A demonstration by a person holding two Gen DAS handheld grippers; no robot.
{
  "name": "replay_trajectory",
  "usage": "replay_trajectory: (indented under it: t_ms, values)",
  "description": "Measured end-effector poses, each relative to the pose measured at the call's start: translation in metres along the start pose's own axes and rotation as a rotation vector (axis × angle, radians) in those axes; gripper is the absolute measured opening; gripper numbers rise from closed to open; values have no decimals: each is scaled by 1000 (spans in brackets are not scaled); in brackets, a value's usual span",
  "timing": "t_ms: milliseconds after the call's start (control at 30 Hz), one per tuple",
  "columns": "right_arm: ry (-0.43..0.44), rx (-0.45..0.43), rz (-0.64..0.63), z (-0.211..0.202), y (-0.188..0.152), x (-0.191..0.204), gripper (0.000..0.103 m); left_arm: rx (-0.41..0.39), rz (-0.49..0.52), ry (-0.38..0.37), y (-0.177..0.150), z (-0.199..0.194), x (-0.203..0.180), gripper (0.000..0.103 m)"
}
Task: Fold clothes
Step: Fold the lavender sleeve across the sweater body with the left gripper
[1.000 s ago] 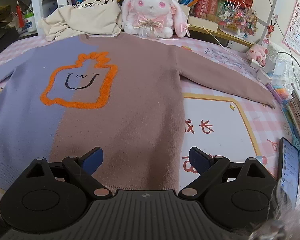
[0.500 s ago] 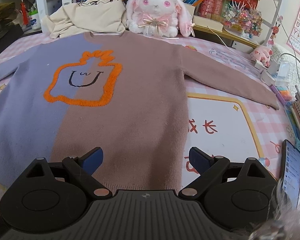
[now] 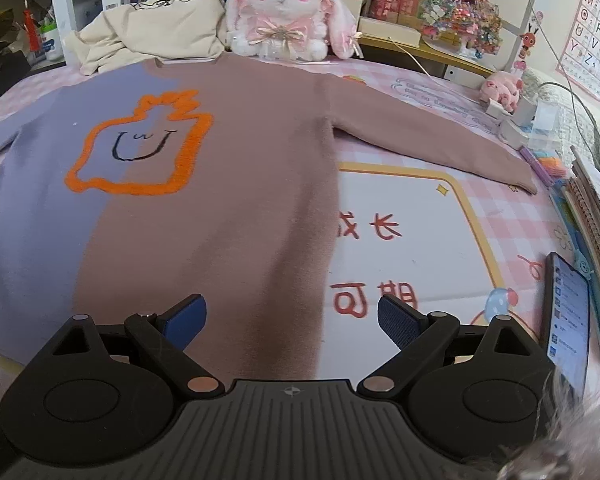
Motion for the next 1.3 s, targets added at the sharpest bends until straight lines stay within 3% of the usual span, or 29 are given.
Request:
replay_trajectory:
  t_ms: [167,300,567,767,1067,1133,1200,1233,1300]
  values:
    - [26,-13,-6,6,4,-14,93,-40,178,-157,-18,-30,-81,3]
    - [84,-44,-44,10,12,-19,93,-21,326,-295,-56,-46,-161,3]
    - [226,-113,-165,13,22,-20,93,53,454,-464,-149,-55,-283,3]
    - [285,-115,-199,20,19,-30,93,114,540,-472,-214,-46,-334,3]
    - [339,-99,-217,28,11,-44,93,194,582,-393,-273,-16,-351,4]
    - [338,-97,-207,28,11,-44,93,203,603,-363,-281,-13,-353,11]
    - [337,-95,-197,28,11,-44,93,212,628,-352,-288,-13,-355,29]
    - [336,-94,-192,28,10,-44,93,218,642,-355,-291,-15,-356,50]
    - [335,-92,-182,28,10,-44,93,189,686,-385,-292,-28,-353,63]
Point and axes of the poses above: each gripper's, at about its wrist camera, not at the fingertips, and z roughly the way its jaws point, x to its left, y to its top, the point moved 7 cm from there along z, roughly the way its jaws point, and after that the axes turned 9 degrees about -z, right-handed, at the moved point
